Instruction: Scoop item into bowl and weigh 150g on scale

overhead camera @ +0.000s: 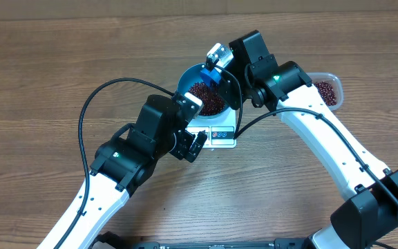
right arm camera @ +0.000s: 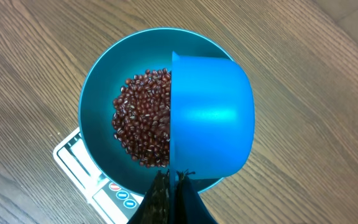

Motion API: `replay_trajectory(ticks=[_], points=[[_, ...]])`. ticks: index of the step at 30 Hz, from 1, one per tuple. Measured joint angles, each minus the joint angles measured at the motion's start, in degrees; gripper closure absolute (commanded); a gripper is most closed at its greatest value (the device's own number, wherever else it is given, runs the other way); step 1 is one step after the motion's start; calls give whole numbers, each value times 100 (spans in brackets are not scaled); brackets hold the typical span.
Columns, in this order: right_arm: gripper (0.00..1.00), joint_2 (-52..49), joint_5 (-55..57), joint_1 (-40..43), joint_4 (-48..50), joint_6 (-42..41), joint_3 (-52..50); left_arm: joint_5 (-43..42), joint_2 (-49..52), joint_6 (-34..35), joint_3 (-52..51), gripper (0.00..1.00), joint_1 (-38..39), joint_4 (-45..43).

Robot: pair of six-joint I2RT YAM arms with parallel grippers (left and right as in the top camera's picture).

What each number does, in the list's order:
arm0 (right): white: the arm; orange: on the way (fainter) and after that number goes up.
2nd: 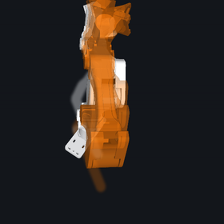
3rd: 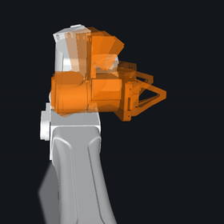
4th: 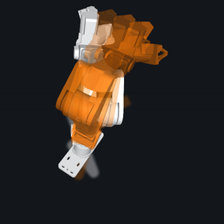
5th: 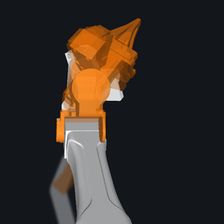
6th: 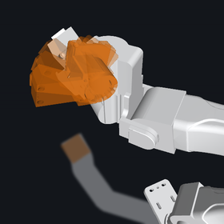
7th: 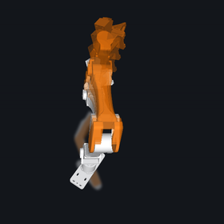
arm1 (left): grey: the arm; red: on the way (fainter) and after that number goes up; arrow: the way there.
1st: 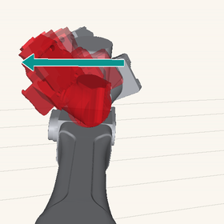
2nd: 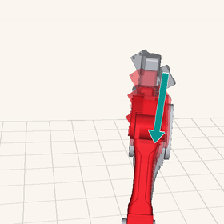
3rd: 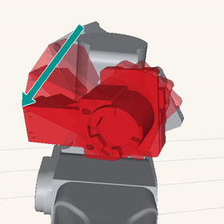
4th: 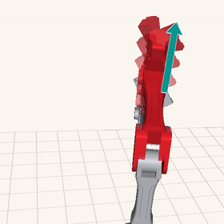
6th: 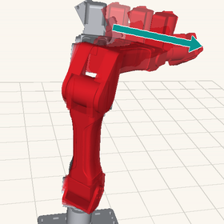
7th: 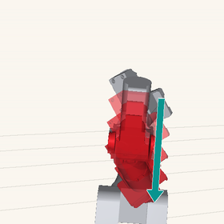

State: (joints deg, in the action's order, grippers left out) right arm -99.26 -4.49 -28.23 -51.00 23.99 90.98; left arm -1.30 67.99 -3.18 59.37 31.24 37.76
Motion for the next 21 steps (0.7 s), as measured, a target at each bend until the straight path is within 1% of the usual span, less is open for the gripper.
replay_trajectory(ticks=[15, 21], points=[[96, 0, 4, 0, 0, 1060, 0, 0, 0, 0, 0, 0, 0, 0], [96, 0, 254, 0, 90, 1283, 0, 0, 0, 0, 0, 1, 0, 0]])
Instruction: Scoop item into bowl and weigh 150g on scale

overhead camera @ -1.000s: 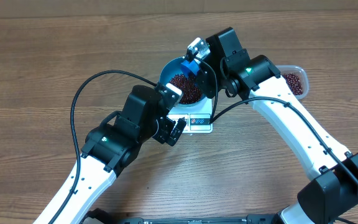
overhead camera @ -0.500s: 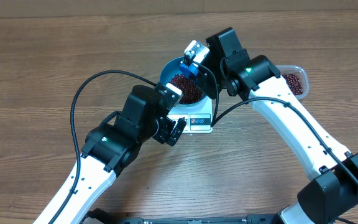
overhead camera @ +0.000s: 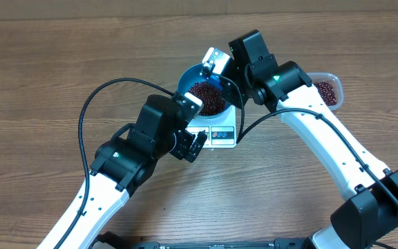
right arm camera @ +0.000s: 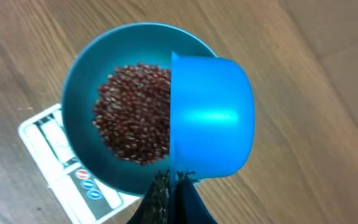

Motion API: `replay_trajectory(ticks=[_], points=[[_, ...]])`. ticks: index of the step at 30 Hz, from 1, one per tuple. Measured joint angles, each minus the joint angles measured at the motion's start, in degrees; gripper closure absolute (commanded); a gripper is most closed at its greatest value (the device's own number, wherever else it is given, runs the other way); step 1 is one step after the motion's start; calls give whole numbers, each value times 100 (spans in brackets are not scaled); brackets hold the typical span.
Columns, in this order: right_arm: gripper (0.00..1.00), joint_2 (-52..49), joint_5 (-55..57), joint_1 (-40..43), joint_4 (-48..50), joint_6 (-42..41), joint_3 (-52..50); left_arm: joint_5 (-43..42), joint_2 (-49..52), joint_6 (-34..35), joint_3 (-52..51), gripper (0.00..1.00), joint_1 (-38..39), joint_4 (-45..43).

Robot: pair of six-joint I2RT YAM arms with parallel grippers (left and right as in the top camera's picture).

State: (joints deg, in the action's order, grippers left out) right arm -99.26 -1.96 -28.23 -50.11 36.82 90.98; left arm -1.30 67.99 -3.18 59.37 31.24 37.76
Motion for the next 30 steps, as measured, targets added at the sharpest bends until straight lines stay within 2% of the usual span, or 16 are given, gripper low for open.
replay_trajectory(ticks=[7, 11, 21, 30], points=[[96, 0, 212, 0, 22, 50, 0, 0, 0, 0, 0, 0, 0, 0], [96, 0, 238, 0, 214, -293, 0, 0, 0, 0, 0, 0, 0, 0], [96, 116, 299, 42, 662, -2011, 0, 0, 0, 0, 0, 0, 0, 0], [96, 472, 1663, 450, 791, -3362, 0, 0, 0, 0, 0, 0, 0, 0]])
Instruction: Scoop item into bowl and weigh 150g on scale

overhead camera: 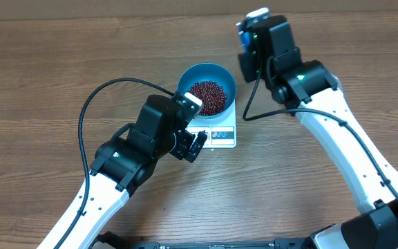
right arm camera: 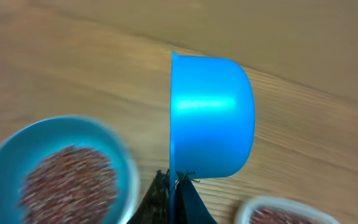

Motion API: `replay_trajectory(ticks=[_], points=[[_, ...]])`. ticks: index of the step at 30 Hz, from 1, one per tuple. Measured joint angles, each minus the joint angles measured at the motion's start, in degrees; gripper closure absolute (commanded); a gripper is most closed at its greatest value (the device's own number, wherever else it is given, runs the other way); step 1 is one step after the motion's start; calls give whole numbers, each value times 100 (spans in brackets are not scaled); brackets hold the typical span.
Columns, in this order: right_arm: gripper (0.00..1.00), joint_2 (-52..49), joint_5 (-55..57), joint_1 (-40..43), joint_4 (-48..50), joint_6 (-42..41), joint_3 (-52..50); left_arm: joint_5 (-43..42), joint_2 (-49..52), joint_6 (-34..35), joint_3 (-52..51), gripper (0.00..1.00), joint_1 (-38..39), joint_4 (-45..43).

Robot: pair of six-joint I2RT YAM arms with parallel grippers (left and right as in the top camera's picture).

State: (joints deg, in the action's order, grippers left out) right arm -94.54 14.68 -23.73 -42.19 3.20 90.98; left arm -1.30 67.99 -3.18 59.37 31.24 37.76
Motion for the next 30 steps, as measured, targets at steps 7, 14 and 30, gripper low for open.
replay_trajectory(ticks=[7, 14, 30], points=[[96, 0, 944, 302, -254, -483, 0, 0, 0, -2, 0, 0, 0, 0], [96, 0, 1502, 824, -817, -776, 0, 0, 0, 0, 0, 0, 0, 0], [96, -269, 1279, 1582, -1504, -896, -391, 0, 0, 0, 0, 0, 0, 0]])
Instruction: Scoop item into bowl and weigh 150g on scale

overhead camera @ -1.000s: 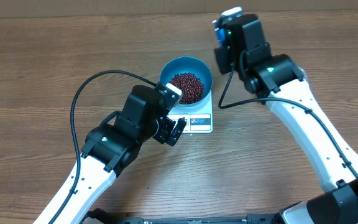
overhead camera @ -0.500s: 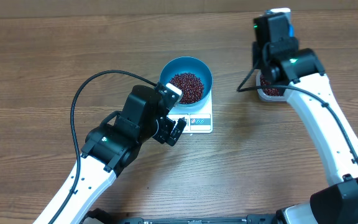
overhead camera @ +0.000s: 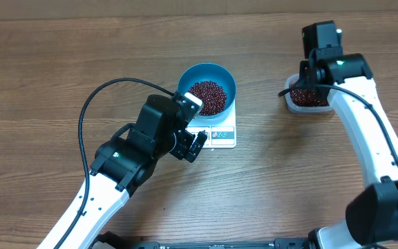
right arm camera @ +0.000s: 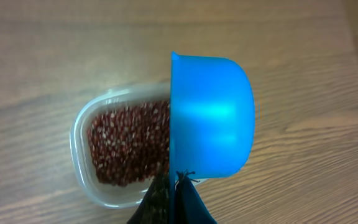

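Note:
A blue bowl [overhead camera: 207, 90] holding red beans stands on the white scale [overhead camera: 216, 135] at mid-table. My right gripper [right arm camera: 173, 182] is shut on the handle of a blue scoop [right arm camera: 211, 115]. The scoop is turned on its side with its mouth to the left, and its inside is hidden. It hangs over the right part of a clear container [right arm camera: 104, 155] of red beans, which stands at the right [overhead camera: 308, 98]. My left gripper [overhead camera: 197, 142] sits at the scale's front left corner; its jaws are too dark to read.
The left arm's black cable [overhead camera: 92, 111] loops over the table to the left of the scale. The table's far edge [overhead camera: 150, 15] runs along the top of the overhead view. Bare wood lies between scale and container.
My right gripper, still holding the scoop, has gone from behind the bowl's right side to above the bean container at the right. The left arm, bowl and scale have not moved.
The scoop was first held on its side over the bowl of beans, and still was at the second moment. Then it was clear of the bowl, behind it to the right. Now it is over the bean container.

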Motion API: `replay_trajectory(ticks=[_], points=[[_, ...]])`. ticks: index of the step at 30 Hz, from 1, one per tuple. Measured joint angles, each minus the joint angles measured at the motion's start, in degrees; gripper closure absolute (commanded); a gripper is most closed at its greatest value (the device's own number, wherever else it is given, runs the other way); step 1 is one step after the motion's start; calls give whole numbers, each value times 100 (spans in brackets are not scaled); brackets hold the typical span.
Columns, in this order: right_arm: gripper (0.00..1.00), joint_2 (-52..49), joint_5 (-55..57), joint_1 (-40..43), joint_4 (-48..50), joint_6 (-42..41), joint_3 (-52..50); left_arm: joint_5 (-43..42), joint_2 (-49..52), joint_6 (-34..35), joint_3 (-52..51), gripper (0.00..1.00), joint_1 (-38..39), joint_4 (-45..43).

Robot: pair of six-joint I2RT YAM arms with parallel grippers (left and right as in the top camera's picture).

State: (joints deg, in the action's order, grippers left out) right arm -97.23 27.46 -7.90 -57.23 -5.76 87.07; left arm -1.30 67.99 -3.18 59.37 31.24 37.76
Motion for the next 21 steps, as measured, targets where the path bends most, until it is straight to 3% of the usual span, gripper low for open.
replay_trajectory(ticks=[9, 21], points=[[96, -588, -111, 0, -68, -4, -227, 0, 0, 0, 0, 1, 0, 0], [96, -612, -485, -2, 74, 0, -282, 0, 0, 0, 0, 1, 0, 0]])
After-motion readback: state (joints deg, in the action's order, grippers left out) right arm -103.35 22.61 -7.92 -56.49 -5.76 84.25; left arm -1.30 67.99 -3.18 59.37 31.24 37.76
